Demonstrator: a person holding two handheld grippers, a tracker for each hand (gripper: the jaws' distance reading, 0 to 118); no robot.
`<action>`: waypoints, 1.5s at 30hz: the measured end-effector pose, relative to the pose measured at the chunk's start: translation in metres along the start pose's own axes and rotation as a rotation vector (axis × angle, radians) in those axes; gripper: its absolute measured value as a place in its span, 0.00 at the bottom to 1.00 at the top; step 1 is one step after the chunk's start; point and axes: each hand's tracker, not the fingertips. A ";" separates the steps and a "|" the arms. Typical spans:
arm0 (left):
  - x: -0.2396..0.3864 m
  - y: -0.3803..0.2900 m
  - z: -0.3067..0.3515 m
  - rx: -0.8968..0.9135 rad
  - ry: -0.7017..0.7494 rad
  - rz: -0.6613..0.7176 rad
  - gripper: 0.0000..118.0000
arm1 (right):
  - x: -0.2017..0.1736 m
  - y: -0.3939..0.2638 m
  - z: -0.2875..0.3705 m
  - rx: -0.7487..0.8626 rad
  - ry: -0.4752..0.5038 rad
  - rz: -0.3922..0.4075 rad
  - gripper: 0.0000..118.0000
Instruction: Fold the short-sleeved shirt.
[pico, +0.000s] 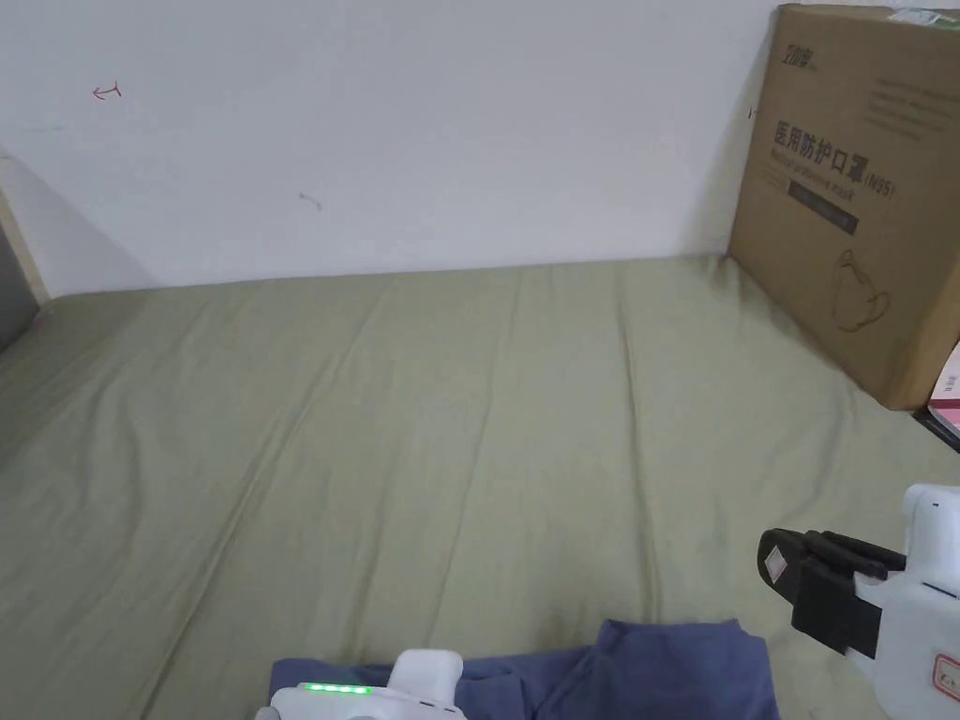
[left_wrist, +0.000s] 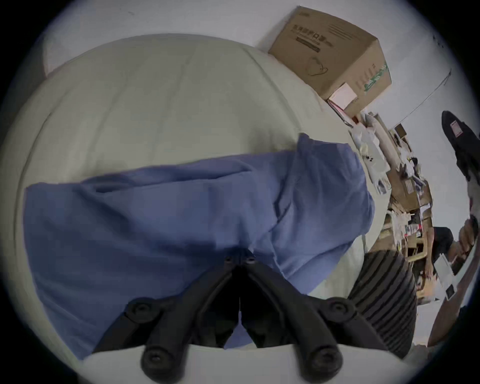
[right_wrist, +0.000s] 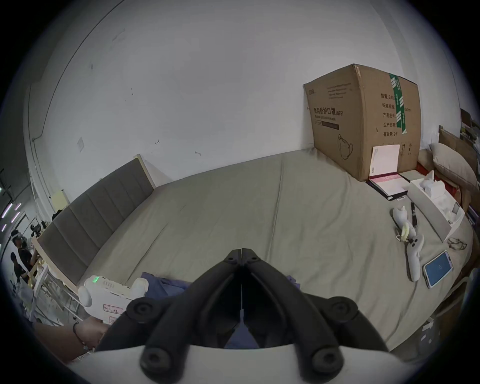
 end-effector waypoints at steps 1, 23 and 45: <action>0.002 0.001 0.004 0.025 -0.048 0.011 0.01 | 0.000 0.000 0.001 0.000 -0.001 0.003 0.00; -0.224 -0.045 0.116 0.237 -0.271 0.527 0.99 | -0.025 0.004 -0.014 -0.038 0.048 0.016 0.00; -0.214 -0.038 0.027 0.153 -0.471 0.491 0.04 | -0.053 0.001 -0.028 -0.113 0.056 0.085 0.00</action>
